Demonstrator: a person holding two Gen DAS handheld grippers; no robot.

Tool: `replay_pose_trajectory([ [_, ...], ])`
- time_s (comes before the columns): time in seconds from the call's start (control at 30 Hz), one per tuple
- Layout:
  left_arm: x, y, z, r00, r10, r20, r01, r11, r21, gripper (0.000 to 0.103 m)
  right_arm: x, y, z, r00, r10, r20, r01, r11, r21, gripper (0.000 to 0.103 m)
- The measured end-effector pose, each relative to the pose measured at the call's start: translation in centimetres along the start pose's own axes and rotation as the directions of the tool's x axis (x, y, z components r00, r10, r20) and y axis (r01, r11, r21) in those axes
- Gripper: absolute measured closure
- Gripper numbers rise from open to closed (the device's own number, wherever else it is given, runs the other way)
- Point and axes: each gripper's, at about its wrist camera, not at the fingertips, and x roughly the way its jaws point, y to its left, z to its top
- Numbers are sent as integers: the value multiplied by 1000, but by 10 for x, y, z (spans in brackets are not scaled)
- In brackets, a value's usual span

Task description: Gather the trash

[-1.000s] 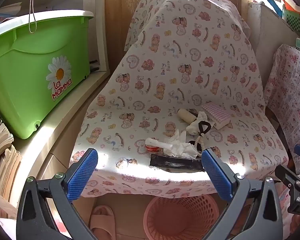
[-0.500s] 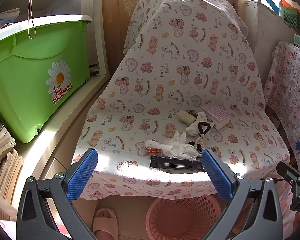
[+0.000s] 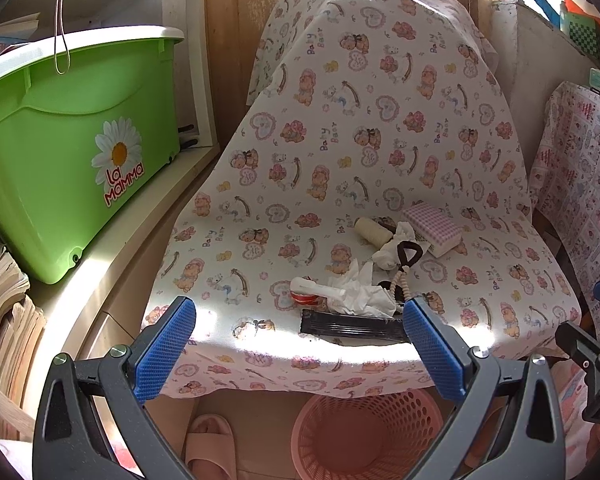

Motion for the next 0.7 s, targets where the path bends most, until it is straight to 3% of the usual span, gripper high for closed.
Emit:
replay_pose_trajectory([
  [0.07, 1, 0, 0, 1000, 5, -27, -4, 1000, 5, 1, 0, 0, 0, 1000, -1, 0, 1, 1000, -1, 0],
  [0.13, 0, 0, 0, 1000, 1, 3, -1, 1000, 0, 1, 0, 1, -1, 1000, 1, 0, -1, 1000, -3, 0],
  [0.7, 3, 3, -3, 1000, -2, -12, 2, 1000, -7, 1, -1, 6, -1, 1000, 9, 2, -9, 1000, -20, 0],
])
